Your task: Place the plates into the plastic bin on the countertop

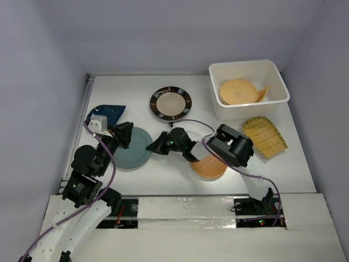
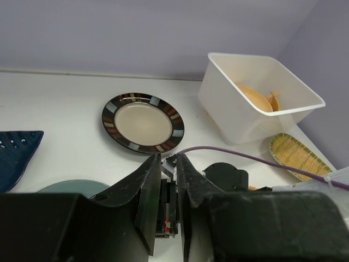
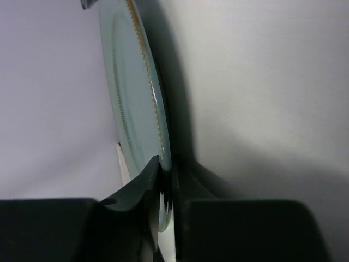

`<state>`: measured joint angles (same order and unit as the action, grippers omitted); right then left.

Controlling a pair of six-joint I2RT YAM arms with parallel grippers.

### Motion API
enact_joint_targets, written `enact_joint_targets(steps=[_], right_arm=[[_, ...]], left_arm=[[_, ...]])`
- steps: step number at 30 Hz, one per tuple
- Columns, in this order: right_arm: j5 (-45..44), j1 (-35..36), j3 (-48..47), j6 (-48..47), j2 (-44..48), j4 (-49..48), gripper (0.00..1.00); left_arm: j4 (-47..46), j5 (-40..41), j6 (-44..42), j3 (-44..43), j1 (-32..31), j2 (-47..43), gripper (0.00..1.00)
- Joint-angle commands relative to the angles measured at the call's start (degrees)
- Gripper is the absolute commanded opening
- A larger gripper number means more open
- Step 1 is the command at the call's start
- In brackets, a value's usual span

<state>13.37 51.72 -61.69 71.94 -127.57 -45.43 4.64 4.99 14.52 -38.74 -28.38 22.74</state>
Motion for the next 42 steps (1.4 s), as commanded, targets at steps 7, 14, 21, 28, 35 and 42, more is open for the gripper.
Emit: enact_joint_targets(steps=[7,14,21,28,35,42], right_arm=[[-3.3,0.1,6.1,-1.3,9.8,-4.0,0.0],[-12.3,-4.9,2.9,-18.6,36.4,16.1,0.0],[-12.6,-26.8,2.9,-23.4,55.2,27.5,0.0],[-7.8,-47.8,-7.1,-27.6,55.8,40.1,0.0],[-2.8,-56.7,-15.6,-28.9,43.1,45.3,0.0],[-3.2,-59.3,-18.1,-30.5,34.1,49.4,0.0]], left_arm=[[-1.3,0.1,0.2,-2.3,0.3,-0.9,0.16],[-1.3,0.2,0.5,-2.2,0.3,-2.3,0.16],[-1.7,-0.6,0.6,-2.0,0.3,-3.8,0.18],[-2.5,-1.6,0.8,-1.7,-0.3,-4.2,0.21],[-2.4,-1.5,0.8,-1.5,-0.3,-4.0,0.21],[-2.9,-2.6,1.2,-1.3,-0.3,-2.3,0.23]])
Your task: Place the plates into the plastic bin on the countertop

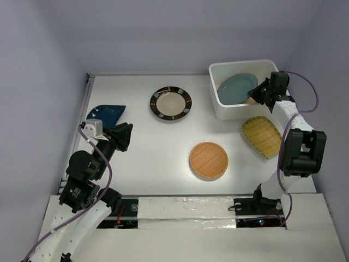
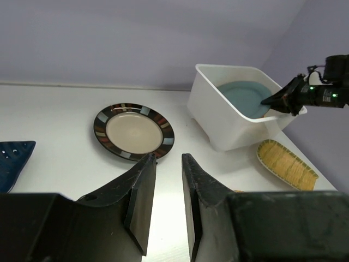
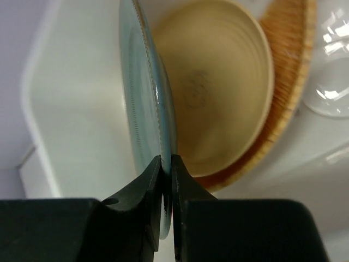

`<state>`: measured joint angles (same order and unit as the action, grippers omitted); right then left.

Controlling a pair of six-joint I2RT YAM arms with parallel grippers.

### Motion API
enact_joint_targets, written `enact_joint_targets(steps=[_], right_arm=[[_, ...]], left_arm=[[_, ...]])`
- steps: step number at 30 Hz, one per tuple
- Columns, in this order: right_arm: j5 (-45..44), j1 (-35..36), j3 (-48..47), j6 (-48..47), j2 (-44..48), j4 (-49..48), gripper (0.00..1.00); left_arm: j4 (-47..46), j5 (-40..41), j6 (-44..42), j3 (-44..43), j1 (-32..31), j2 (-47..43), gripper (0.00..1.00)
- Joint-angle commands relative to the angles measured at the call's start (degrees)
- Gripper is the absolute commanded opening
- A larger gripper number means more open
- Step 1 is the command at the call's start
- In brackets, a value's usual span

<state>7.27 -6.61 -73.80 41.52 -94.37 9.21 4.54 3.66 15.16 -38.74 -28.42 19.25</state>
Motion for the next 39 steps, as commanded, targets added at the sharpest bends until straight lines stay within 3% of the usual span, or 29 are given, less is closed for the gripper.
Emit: enact_joint_targets(steps=[1,5,6,10,12,15,21,24,26,28,33,36,39], right_arm=[[3.4,-1.5,-6.9,-0.4,-0.3,-4.8,0.0],[1.9,-1.5,-7.9,-2.2,-4.3,-1.5,0.0],[1.1,-1.5,-7.8,-2.5,-4.3,-1.2,0.04],[-3.1,-1.5,-6.6,-4.0,-2.7,0.0,0.55],[-6.4,-1.5,-6.4,-5.1,-1.0,1.1,0.72],[-11.4,-1.5,-5.1,-6.4,1.4,1.3,0.82],[-11.9,-1.5,1.1,-5.8,13.0,-4.2,0.83],[-10.2,-0.9,7.1,-4.8,21.0,-8.4,0.74],[-7.7,0.5,12.6,-3.8,27.3,-11.4,0.36],[-3.9,2.1,16.6,-3.2,31.5,-14.7,0.05],[4.1,6.8,29.3,-1.7,43.0,-19.4,0.04],[6.9,10.9,35.2,-1.1,49.3,-21.0,0.14],[9.4,13.4,38.6,-0.7,50.7,-22.2,0.16]], left_arm=[[-2.7,-1.5,0.7,-1.3,-0.2,1.6,0.23],[-2.0,-3.4,1.4,-1.6,-0.8,6.5,0.23],[-1.6,-5.3,1.9,-1.9,-0.8,7.8,0.23],[0.9,-9.0,2.8,-3.3,-0.8,15.6,0.22],[1.1,-11.6,3.3,-3.8,-0.8,19.8,0.2],[0.9,-13.4,5.1,-3.8,-0.8,22.6,0.2],[-4.1,-14.2,13.1,0.8,-4.8,26.9,0.21],[-8.3,-10.8,16.2,2.8,-11.0,31.8,0.23],[-11.2,-8.9,17.4,3.5,-14.1,37.3,0.26],[-14.9,-8.5,18.8,3.8,-16.5,41.6,0.3],[-24.5,-12.8,22.5,5.8,-17.0,53.9,0.42],[-29.9,-14.7,25.2,5.8,-17.0,59.1,0.5],[-32.8,-16.2,26.4,5.6,-17.0,63.4,0.51]])
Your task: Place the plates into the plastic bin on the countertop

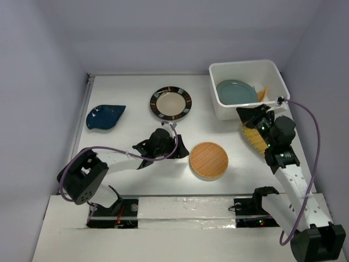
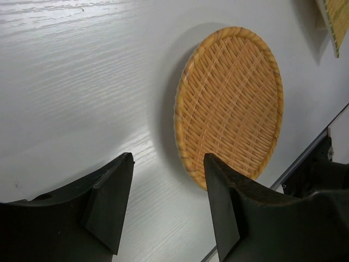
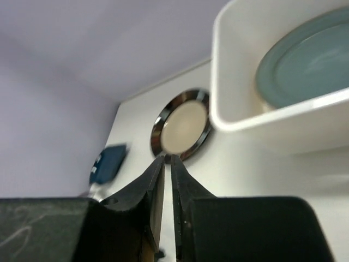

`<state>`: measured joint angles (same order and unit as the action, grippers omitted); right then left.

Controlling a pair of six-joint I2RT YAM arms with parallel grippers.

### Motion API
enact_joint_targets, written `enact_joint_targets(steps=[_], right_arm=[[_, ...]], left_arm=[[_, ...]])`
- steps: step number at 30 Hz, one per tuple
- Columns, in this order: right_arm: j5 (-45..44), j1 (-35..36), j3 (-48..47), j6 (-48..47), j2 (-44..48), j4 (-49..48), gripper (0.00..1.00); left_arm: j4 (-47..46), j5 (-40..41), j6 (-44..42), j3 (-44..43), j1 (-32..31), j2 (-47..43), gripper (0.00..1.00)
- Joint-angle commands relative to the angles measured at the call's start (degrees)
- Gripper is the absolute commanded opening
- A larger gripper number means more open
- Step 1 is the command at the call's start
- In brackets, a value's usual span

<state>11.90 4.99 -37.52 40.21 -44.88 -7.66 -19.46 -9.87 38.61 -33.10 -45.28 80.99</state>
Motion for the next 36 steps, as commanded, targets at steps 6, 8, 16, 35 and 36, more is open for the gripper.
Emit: enact_joint_targets(steps=[6,8,16,35,36], right_arm=[[9.7,2.6,9.4,0.6,1.9,-8.9,0.18],[11.0,2.6,10.5,0.6,1.6,-9.7,0.19],[12.2,2.6,13.5,0.8,3.8,-10.6,0.19],[16.9,3.1,17.0,-2.1,7.2,-5.4,0.81],[16.9,3.1,16.8,-2.6,6.9,-5.0,0.82]], left_arm=[[-15.3,-6.9,5.7,0.4,-0.2,9.1,0.51],[-16.6,-7.4,6.2,0.2,-0.2,11.1,0.49],[-20.3,-7.6,6.7,-0.6,-0.7,17.0,0.39],[-13.7,-6.1,3.8,0.0,3.5,-2.0,0.0],[-12.8,-5.9,3.4,-0.3,4.1,-5.6,0.0]])
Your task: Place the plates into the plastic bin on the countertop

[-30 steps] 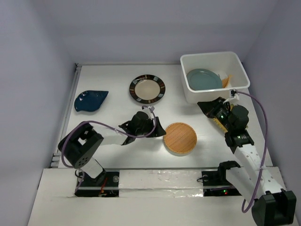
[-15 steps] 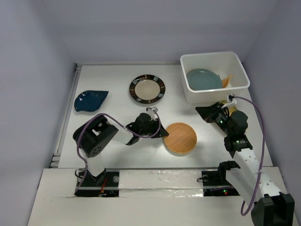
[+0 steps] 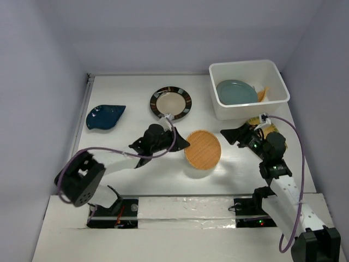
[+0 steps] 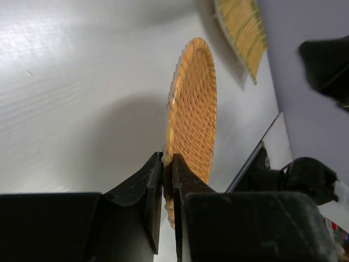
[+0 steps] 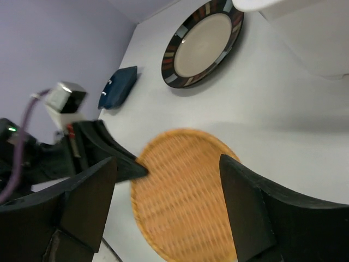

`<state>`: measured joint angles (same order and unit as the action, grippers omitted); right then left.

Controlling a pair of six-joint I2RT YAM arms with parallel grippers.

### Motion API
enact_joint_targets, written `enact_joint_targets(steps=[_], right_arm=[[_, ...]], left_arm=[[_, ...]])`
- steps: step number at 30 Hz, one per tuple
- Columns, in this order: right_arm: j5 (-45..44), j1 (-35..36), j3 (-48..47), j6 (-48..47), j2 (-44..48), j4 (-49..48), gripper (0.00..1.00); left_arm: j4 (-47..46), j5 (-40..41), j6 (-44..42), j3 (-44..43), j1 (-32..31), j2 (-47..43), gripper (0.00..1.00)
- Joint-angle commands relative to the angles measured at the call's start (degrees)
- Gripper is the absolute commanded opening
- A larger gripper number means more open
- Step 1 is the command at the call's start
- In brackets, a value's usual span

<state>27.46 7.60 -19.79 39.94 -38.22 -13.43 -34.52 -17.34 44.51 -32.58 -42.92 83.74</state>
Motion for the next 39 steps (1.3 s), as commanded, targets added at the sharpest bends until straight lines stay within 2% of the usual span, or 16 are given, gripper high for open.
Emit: enact_joint_targets(steps=[1,6,11,17,21,22,24,25,26,27,28,29,31,32,36,39], right_arm=[[1.4,0.5,-0.9,-2.5,-0.4,0.9,0.82],[2.9,3.5,1.2,-0.8,-2.5,-4.0,0.82],[2.4,9.7,-0.6,-1.0,-6.1,-5.6,0.88],[2.0,14.1,-1.0,0.4,-12.7,-10.6,0.87],[3.9,14.7,-0.1,4.9,-15.5,-19.9,0.64],[4.1,14.7,0.3,5.9,-15.7,-21.4,0.47],[4.0,14.7,0.3,7.9,-15.7,-24.6,0.35],[3.8,14.7,0.2,8.5,-15.7,-25.4,0.23],[3.5,14.7,0.1,9.1,-15.5,-26.2,0.16],[3.0,14.7,-0.3,10.2,-15.0,-27.4,0.04],[2.5,14.7,-0.3,10.6,-15.0,-27.4,0.0],[1.9,14.7,-1.2,10.9,-14.1,-27.1,0.0],[-1.9,14.7,-4.2,10.7,-12.2,-24.3,0.0],[-1.9,14.7,-4.2,10.1,-12.1,-22.3,0.0],[-15.3,14.7,-17.1,1.9,-9.4,-5.2,0.0],[-22.7,13.2,-23.9,-2.4,-9.9,1.8,0.0]], left_arm=[[3.8,1.5,-2.7,-0.9,2.3,-10.0,0.0],[6.8,0.5,-3.8,-1.5,5.4,-18.1,0.0],[4.6,-3.9,-2.2,-1.0,8.8,-21.1,0.0],[-1.5,-10.2,2.0,1.0,11.1,-23.4,0.0],[-4.1,-13.2,3.6,2.1,11.7,-25.8,0.0],[-4.2,-13.5,3.8,2.1,11.7,-26.2,0.0],[-4.1,-13.9,4.1,2.6,12.3,-27.4,0.0],[-3.8,-13.9,4.2,2.8,12.3,-27.9,0.0],[-3.6,-13.9,4.1,3.0,12.9,-28.5,0.06],[-2.1,-13.3,3.6,3.1,12.9,-29.5,0.18],[-0.4,-12.6,2.8,3.0,13.5,-30.1,0.19],[1.5,-11.7,1.8,2.6,13.5,-30.9,0.31],[8.5,-7.2,-2.2,1.2,13.5,-34.3,0.44],[10.7,-5.5,-3.5,0.7,13.5,-34.4,0.46],[18.3,4.3,-7.7,0.4,13.5,-41.3,0.47],[21.5,7.8,-9.3,1.8,13.5,-45.6,0.5]])
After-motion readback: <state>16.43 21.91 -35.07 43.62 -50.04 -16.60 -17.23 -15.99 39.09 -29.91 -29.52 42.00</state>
